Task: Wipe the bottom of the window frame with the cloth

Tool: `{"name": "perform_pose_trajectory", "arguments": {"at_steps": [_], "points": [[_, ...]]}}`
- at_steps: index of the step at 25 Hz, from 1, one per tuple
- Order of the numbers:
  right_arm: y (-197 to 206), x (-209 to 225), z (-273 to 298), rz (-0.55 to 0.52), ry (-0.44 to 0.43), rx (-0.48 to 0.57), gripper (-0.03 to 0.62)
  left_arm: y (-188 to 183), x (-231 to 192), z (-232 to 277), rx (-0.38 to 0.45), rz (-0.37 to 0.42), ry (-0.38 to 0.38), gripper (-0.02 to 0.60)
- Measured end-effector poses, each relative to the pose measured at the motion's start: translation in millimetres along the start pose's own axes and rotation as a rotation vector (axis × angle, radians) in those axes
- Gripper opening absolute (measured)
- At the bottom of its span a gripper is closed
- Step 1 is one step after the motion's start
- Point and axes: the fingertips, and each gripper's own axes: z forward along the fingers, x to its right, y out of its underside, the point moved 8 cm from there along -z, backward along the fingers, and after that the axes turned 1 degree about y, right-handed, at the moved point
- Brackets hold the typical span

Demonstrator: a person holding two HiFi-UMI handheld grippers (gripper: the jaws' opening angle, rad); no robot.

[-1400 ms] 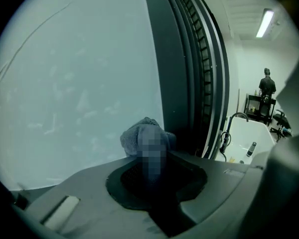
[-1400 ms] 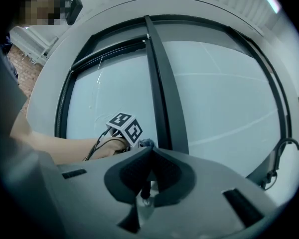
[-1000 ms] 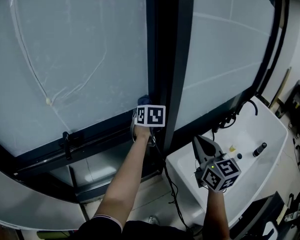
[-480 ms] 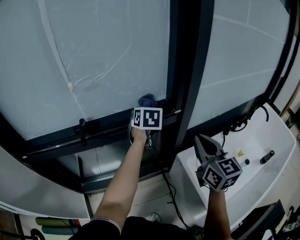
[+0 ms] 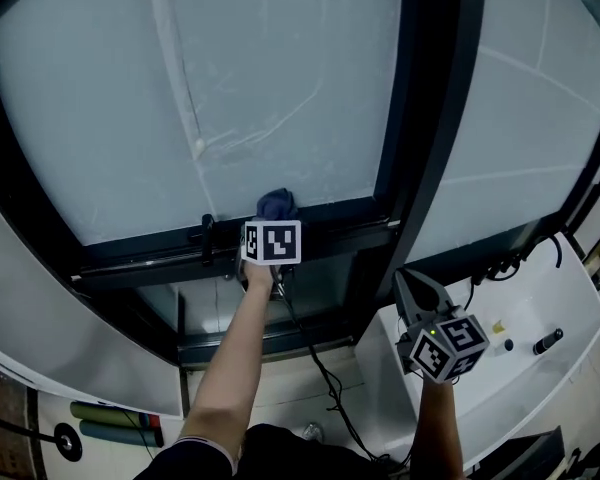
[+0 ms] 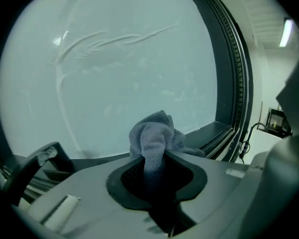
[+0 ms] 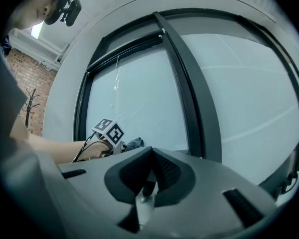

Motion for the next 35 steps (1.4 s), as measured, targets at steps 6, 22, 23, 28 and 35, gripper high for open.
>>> {"name": "perform_pose_trajectory", "arguments": {"at_steps": [6, 22, 23, 28, 35], "points": [[3, -9, 5, 0.0, -0.03, -0.009, 0.002, 14, -42, -15, 0.029, -0.059, -0.082, 0.077], [6, -49, 16, 0.032, -0.015, 0.015, 0.002, 33, -4, -63, 0.232, 0.022, 0.161, 0.078], [8, -55, 16, 0.031, -0.019, 0.007, 0.002, 30, 3, -63, 0.236, 0.028, 0.18, 0.078], [12, -52, 6, 0.007, 0.012, -0.012, 0.002, 4, 56, -49, 0.265, 0.044, 0.264, 0.078], [2, 2, -39, -0.024, 0.162, -0.019, 0.002, -19, 164, -5, 0.219, 0.049, 0.347, 0.078]]}}
